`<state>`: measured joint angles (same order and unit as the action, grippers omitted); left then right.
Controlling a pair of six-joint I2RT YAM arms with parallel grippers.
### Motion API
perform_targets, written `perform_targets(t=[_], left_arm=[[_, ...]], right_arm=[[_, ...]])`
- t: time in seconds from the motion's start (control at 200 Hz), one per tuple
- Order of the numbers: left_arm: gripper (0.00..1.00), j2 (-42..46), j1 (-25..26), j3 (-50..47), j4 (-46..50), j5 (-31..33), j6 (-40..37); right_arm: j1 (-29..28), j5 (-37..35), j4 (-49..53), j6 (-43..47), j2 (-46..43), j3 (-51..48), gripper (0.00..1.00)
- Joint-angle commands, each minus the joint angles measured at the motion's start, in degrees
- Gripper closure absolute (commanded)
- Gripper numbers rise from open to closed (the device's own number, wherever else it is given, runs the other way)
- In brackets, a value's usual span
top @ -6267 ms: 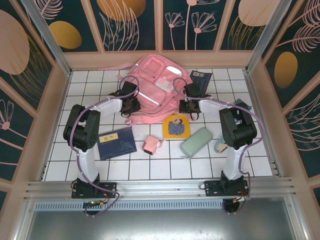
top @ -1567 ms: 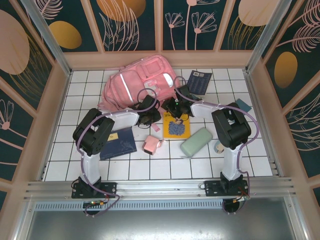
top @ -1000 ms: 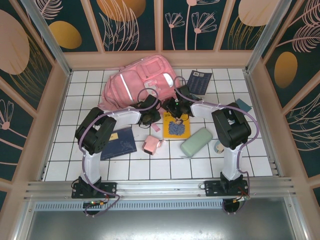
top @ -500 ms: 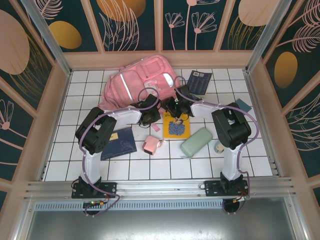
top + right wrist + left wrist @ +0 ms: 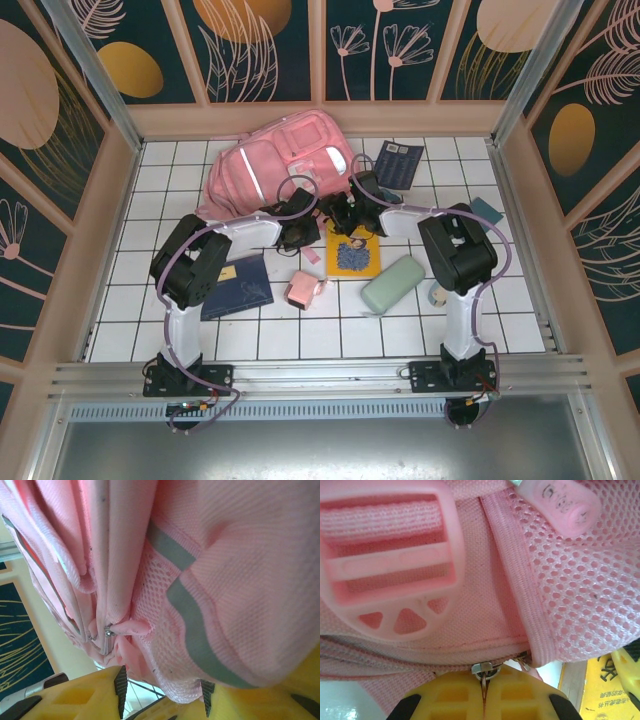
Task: Pack the student bag
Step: Unzip the student bag at the top-center of the table.
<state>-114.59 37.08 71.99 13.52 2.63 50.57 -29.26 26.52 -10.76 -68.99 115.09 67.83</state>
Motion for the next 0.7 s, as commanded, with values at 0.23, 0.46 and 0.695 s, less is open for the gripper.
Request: perform_targets(t=[0.23, 0.46, 0.695], left_arm=[[1.0, 1.8, 0.01, 0.39, 3.61, 0.12, -2.13], [1.0, 2.21, -0.22, 2.07, 9.57, 4.43, -2.64], [1.0, 5.11, -3.36, -0.26, 14.25, 6.86, -3.73]], right_arm=[[-0.91, 0.22, 1.89, -4.62, 4.17, 1.55, 0.69], [-0.06, -6.04, 6.78, -1.27, 2.39, 3.62, 1.0], [1.76, -10.96, 7.89, 1.91, -1.59, 2.17, 1.0]])
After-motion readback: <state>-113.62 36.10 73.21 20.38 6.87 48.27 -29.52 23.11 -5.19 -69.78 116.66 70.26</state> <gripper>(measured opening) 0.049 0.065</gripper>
